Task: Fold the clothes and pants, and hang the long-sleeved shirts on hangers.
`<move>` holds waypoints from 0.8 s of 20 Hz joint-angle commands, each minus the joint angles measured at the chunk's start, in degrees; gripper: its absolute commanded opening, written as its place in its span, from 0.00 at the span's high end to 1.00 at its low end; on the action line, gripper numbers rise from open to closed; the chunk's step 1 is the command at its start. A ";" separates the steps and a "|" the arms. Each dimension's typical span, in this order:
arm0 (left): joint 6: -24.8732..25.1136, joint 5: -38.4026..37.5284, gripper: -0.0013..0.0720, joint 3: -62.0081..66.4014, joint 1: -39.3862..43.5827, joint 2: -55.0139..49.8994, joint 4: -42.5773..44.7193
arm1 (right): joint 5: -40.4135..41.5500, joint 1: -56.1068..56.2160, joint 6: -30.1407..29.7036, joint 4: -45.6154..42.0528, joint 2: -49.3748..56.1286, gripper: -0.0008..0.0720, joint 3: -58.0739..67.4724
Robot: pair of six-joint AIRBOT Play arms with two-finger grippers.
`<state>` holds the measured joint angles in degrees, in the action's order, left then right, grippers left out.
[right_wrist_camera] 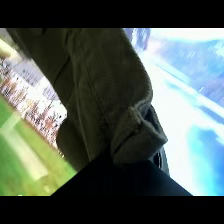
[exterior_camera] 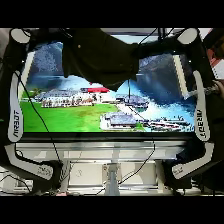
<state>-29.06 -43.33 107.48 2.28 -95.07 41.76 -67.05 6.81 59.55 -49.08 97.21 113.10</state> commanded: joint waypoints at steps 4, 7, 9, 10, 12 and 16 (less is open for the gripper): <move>5.25 -4.57 0.93 0.42 0.00 3.63 1.90 | -3.15 -0.33 -4.28 -1.09 -4.00 0.88 3.74; 7.65 -11.50 0.93 0.42 0.00 3.85 8.74 | -3.91 -0.33 -5.07 -2.32 -4.17 0.88 3.67; 7.65 -14.86 0.93 0.42 0.00 4.28 8.81 | -5.99 -0.33 -5.03 -2.34 -4.37 0.88 3.67; 7.65 -14.58 0.93 0.42 0.00 4.52 8.79 | -8.07 -0.31 -4.59 -2.25 -4.59 0.88 3.67; 7.65 -13.70 0.93 0.42 -0.02 5.14 8.81 | -12.68 -0.09 -1.25 -2.16 -5.20 0.88 3.65; 7.65 -7.54 0.93 0.44 0.15 6.91 8.70 | -14.36 4.04 2.51 -2.19 -8.15 0.88 1.66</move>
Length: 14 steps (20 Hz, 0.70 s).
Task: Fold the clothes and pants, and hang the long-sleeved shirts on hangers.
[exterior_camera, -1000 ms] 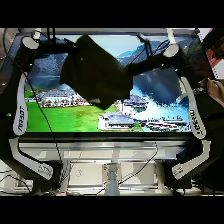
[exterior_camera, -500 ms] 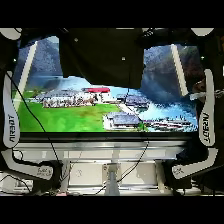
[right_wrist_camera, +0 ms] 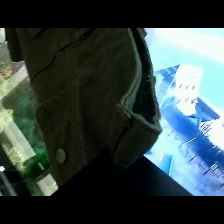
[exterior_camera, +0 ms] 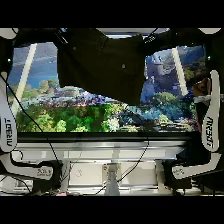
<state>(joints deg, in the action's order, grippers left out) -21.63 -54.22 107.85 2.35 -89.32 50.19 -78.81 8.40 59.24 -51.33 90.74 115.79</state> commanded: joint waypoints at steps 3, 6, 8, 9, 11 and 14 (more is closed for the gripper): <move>0.22 4.72 0.93 0.07 0.22 3.41 0.15 | -2.08 8.57 3.85 -0.15 -2.93 0.89 -1.09; 0.24 4.72 0.93 0.07 0.20 6.29 0.17 | 1.75 15.23 6.91 -1.64 -3.63 0.89 -1.09; 0.22 4.55 0.93 0.07 0.20 7.82 0.22 | 5.11 19.74 9.86 -4.46 -3.69 0.89 -1.11; 0.24 4.02 0.93 0.07 0.20 8.15 0.42 | 6.71 22.18 11.65 -6.60 -3.65 0.89 -1.25; 0.22 1.40 0.93 0.04 0.20 8.02 1.05 | 9.53 26.82 14.29 -11.13 -3.72 0.89 -2.93; 0.24 -6.60 0.93 0.04 0.22 6.51 2.51 | 13.00 32.48 19.85 -15.04 -3.74 0.89 -7.56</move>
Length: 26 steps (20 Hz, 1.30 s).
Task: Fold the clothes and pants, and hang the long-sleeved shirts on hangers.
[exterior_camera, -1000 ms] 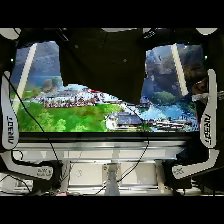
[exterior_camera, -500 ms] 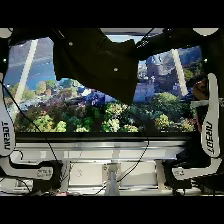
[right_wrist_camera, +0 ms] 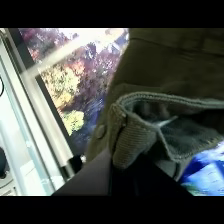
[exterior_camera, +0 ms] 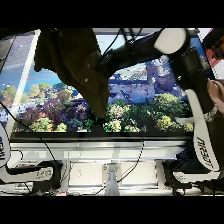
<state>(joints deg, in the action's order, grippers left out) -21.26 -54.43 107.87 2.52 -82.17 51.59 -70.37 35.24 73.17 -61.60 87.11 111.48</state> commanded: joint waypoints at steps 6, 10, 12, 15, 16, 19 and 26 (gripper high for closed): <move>-0.04 -11.41 0.93 0.00 2.54 -7.43 1.11 | 14.23 15.34 14.51 -7.93 -0.09 0.88 -10.64; 8.50 -10.97 0.93 0.00 8.79 -13.66 1.16 | 12.33 16.79 20.96 -17.35 -0.35 0.88 -12.83; 9.16 -8.31 0.93 0.00 12.39 -16.39 2.32 | 12.39 16.24 27.85 -23.19 -1.25 0.88 -16.04; 10.19 -3.04 0.93 0.00 17.64 -19.80 8.15 | 13.57 16.24 36.92 -28.59 -2.27 0.88 -22.80; 10.19 -1.33 0.93 0.00 18.99 -20.72 8.66 | 15.47 16.24 39.58 -29.11 -2.64 0.88 -25.75; 10.16 1.38 0.93 0.00 21.77 -23.37 8.41 | 23.78 16.22 46.86 -29.99 -4.46 0.88 -33.77; 10.21 1.73 0.93 0.02 22.99 -27.61 5.16 | 27.93 16.22 52.33 -32.22 -7.89 0.88 -43.39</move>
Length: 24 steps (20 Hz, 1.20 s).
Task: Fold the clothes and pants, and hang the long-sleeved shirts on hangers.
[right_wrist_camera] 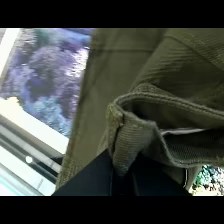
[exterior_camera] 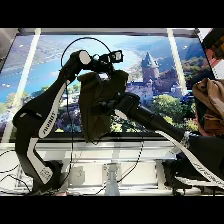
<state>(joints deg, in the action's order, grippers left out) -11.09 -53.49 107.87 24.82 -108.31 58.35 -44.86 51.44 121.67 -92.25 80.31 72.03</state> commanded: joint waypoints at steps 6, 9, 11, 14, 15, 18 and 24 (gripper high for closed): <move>0.02 9.25 0.64 0.02 2.27 -1.64 -3.10 | -1.99 0.02 3.23 -3.76 -1.07 0.10 -4.66; -0.02 11.17 0.03 0.02 3.26 -1.62 -3.52 | -4.33 0.02 3.21 -5.51 -1.07 0.06 -4.66; -0.02 11.43 0.03 0.02 3.32 -1.62 -3.50 | -5.79 0.02 3.21 -5.73 -1.09 0.06 -4.66; -0.02 12.41 0.03 0.02 3.13 -1.55 -3.50 | -9.97 0.04 3.21 -6.34 -1.14 0.06 -4.66; -0.02 12.44 0.03 0.02 3.08 -1.51 -3.50 | -10.40 0.04 3.23 -6.82 -1.38 0.06 -4.66; -0.02 12.41 0.03 0.02 2.89 -1.51 -3.50 | -9.33 0.04 4.94 -6.78 -4.79 0.06 -4.63; -0.02 12.41 0.04 0.02 2.64 -0.79 -3.48 | -10.51 -0.11 6.73 -11.08 -16.31 0.06 -4.66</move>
<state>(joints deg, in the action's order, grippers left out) -11.11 -41.15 107.90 27.68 -109.51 54.83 -53.87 51.44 127.70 -100.71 68.64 67.40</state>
